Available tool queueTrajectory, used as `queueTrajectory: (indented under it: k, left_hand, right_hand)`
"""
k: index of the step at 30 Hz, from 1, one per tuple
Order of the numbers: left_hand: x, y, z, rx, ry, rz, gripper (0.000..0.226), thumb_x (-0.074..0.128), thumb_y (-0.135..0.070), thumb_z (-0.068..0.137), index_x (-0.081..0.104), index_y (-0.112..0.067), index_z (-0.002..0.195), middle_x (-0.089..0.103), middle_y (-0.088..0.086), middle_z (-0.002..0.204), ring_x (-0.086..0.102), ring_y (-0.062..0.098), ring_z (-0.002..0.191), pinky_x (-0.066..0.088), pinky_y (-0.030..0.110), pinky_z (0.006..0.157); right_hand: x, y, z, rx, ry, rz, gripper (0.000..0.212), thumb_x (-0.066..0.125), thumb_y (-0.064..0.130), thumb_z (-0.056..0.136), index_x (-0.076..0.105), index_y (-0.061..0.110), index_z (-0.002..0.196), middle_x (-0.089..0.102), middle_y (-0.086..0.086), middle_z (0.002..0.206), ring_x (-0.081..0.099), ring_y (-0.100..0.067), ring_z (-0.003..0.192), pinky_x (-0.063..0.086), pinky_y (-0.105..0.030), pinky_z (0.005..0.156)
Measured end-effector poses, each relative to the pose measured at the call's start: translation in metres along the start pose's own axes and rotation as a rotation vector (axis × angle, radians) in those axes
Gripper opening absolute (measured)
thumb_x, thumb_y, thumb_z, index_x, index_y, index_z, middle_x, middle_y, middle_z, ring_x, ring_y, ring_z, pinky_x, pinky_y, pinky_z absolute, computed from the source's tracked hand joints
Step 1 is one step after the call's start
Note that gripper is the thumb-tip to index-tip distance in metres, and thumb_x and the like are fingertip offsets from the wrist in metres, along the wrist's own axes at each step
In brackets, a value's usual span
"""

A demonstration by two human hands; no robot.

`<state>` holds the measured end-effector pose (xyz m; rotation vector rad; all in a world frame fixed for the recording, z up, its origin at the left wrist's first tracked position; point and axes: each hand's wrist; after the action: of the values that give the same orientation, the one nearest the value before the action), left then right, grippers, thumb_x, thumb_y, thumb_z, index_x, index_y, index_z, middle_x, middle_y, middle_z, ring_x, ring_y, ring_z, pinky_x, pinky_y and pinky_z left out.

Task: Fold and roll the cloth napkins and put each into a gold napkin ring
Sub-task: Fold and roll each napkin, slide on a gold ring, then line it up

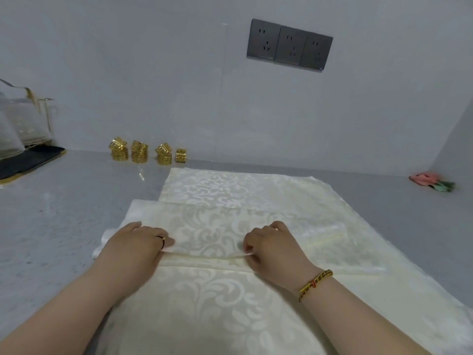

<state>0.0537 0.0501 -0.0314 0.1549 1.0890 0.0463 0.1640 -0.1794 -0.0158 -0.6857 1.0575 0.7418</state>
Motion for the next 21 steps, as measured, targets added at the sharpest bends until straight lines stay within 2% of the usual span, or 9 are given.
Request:
queueTrajectory:
  k: [3,5,7,10,12,14,16,19,21]
  left_hand:
    - [-0.005,-0.005,-0.004,-0.063,0.060,-0.149,0.029,0.074,0.000,0.059,0.076,-0.022,0.078,0.072,-0.008,0.078,0.069,0.013,0.064,0.050,0.022,0.067]
    - [-0.007,-0.007,-0.001,-0.096,0.102,-0.167,0.035,0.056,-0.007,0.087,0.063,-0.025,0.116,0.061,-0.011,0.118,0.061,0.013,0.106,0.042,0.022,0.089]
    - [-0.006,-0.007,0.000,-0.085,0.152,-0.176,0.040,0.032,-0.019,0.098,0.041,-0.032,0.135,0.041,-0.020,0.138,0.041,0.003,0.126,0.028,0.013,0.099]
    - [-0.010,-0.008,0.001,-0.144,0.236,-0.169,0.041,0.027,-0.022,0.099,0.034,-0.035,0.137,0.034,-0.022,0.142,0.034,0.000,0.129,0.024,0.011,0.099]
    - [-0.009,-0.005,0.002,-0.168,0.255,-0.147,0.040,0.027,-0.023,0.099,0.033,-0.036,0.137,0.032,-0.023,0.142,0.034,0.000,0.129,0.025,0.011,0.099]
    - [-0.009,-0.005,0.002,-0.189,0.288,-0.133,0.040,0.026,-0.025,0.099,0.034,-0.037,0.137,0.032,-0.024,0.142,0.034,0.000,0.129,0.027,0.011,0.097]
    - [-0.010,-0.006,0.003,-0.205,0.299,-0.130,0.039,0.026,-0.027,0.099,0.034,-0.038,0.136,0.033,-0.025,0.141,0.035,-0.001,0.128,0.029,0.011,0.094]
    - [-0.009,-0.005,0.002,-0.210,0.275,-0.137,0.037,0.027,-0.031,0.099,0.038,-0.040,0.133,0.036,-0.025,0.138,0.038,0.000,0.126,0.032,0.013,0.093]
    - [-0.008,-0.002,0.001,-0.219,0.267,-0.154,0.034,0.031,-0.037,0.097,0.042,-0.040,0.129,0.040,-0.025,0.135,0.041,0.001,0.123,0.034,0.014,0.091]
  right_hand:
    - [-0.004,-0.011,-0.014,0.093,0.009,-0.150,0.003,0.054,0.027,0.047,0.054,0.024,0.047,0.050,0.008,0.043,0.050,-0.013,0.039,0.025,-0.024,0.063]
    - [-0.009,-0.020,-0.028,0.155,0.040,-0.218,0.007,0.059,0.027,0.045,0.053,0.023,0.045,0.048,0.006,0.041,0.049,-0.014,0.038,0.021,-0.025,0.060]
    - [-0.011,-0.033,-0.041,0.193,0.070,-0.242,0.016,0.068,0.027,0.042,0.053,0.023,0.045,0.048,0.005,0.041,0.049,-0.015,0.038,0.018,-0.027,0.058]
    - [-0.011,-0.049,-0.063,0.302,0.111,-0.253,0.029,0.080,0.027,0.035,0.052,0.024,0.045,0.048,0.003,0.040,0.048,-0.014,0.037,0.016,-0.029,0.058]
    - [-0.020,-0.050,-0.071,0.364,0.143,-0.277,0.027,0.084,0.029,0.044,0.058,0.024,0.053,0.056,0.004,0.050,0.054,-0.015,0.047,0.009,-0.030,0.061]
    - [-0.029,-0.053,-0.074,0.415,0.208,-0.234,0.019,0.064,0.043,0.077,0.063,0.029,0.089,0.064,0.009,0.091,0.057,-0.015,0.085,0.014,-0.028,0.068]
    - [-0.036,-0.056,-0.075,0.485,0.332,-0.034,0.042,0.041,0.061,0.084,0.050,0.035,0.117,0.050,0.015,0.122,0.042,-0.011,0.114,0.019,-0.027,0.086]
    - [-0.045,-0.051,-0.058,0.596,0.266,0.257,0.071,0.030,0.081,0.067,0.049,0.037,0.119,0.047,0.016,0.130,0.035,-0.009,0.126,0.015,-0.028,0.100]
    - [-0.042,-0.042,-0.037,0.553,0.164,0.292,0.059,0.037,0.069,0.079,0.052,0.030,0.121,0.048,0.011,0.133,0.037,-0.010,0.128,0.016,-0.029,0.107]
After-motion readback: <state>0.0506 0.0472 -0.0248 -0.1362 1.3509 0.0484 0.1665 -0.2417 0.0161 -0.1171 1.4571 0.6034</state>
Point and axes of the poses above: each hand's wrist, its own z-axis towards the middle knuckle, its own x-axis out of the palm, y = z × x
